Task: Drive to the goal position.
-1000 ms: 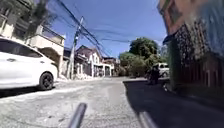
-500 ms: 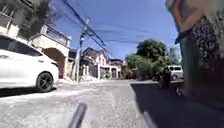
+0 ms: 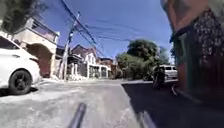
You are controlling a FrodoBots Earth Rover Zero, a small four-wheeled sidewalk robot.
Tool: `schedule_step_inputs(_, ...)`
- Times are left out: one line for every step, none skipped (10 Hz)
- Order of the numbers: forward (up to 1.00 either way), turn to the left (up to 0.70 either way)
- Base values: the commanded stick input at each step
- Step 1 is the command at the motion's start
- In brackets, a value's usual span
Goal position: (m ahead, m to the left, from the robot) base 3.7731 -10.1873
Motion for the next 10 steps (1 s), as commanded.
schedule_step_inputs(1.0,0.05)
schedule_step_inputs(1.0,0.13)
schedule_step_inputs(1.0,-0.24)
schedule_step_inputs(1.0,-0.4)
schedule_step_inputs(1.0,-0.4)
schedule_step_inputs(1.0,-0.4)
schedule_step_inputs(1.0,-0.4)
schedule_step_inputs(1.0,-0.4)
schedule_step_inputs(1.0,-0.4)
schedule_step_inputs(1.0,-0.4)
